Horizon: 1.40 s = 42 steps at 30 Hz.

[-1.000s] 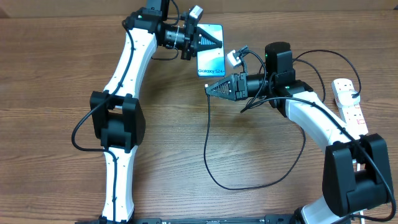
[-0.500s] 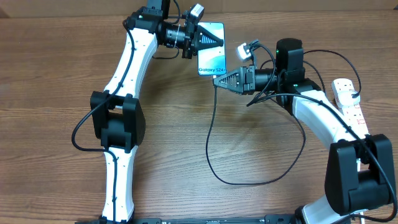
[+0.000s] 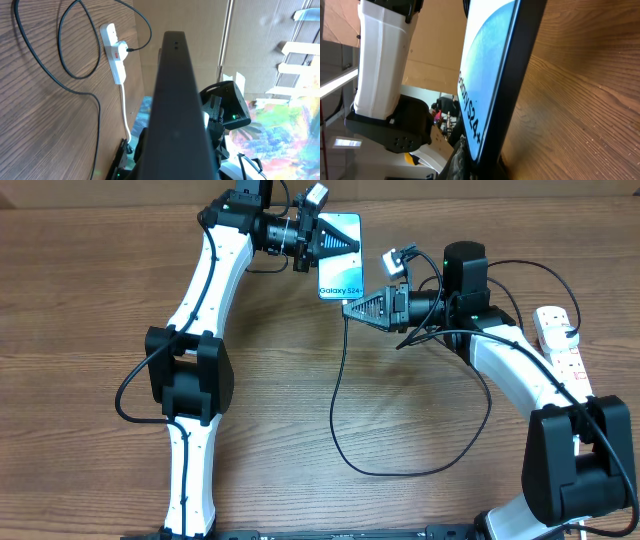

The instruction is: Plug charger to phone and switch on socket

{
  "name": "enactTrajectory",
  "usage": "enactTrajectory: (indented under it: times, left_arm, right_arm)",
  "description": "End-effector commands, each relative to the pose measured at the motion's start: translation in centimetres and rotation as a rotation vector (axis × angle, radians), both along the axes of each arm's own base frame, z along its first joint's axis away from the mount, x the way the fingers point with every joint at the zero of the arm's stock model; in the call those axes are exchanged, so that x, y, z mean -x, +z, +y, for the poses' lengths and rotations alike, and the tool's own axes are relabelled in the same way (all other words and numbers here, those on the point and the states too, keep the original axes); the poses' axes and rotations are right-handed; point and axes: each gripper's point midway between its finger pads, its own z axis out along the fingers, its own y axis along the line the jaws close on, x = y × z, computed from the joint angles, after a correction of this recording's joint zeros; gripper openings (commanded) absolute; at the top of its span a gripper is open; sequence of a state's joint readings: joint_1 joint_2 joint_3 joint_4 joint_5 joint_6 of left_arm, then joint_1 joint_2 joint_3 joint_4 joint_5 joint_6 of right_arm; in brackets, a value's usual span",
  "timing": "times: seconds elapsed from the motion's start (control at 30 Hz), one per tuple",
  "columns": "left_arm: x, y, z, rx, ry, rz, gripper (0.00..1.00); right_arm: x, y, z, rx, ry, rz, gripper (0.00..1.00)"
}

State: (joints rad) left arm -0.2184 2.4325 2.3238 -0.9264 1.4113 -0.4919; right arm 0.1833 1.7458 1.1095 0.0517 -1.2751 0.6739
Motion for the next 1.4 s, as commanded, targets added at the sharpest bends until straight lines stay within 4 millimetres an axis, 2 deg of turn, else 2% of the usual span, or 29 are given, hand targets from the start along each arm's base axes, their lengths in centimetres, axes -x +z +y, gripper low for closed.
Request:
enactTrajectory:
  times: [0.0, 0.57, 0.97, 1.37]
  left_arm:
    - [1.0, 3.0, -0.2, 0.057, -0.034, -0.038, 0.04]
    - [1.1, 3.0, -0.3, 0.058, -0.037, -0.038, 0.04]
    - [0.8, 3.2, -0.3, 0.056, -0.03, -0.013, 0.04]
    - [0.7, 3.2, -0.2, 0.052, -0.026, -0.013, 0.04]
  right_arm:
    - [-0.5, 1.5, -0.1, -0.001, -0.023, -0.044, 0.04]
    - [-1.1, 2.1, 0.0, -0.01, -0.051, -0.034, 0.04]
    - [-1.0, 2.0, 0.0, -0.015, -0.059, 0.056, 0.04]
    - [0.7, 2.6, 0.6, -0.046, 0.033, 0.064, 0.04]
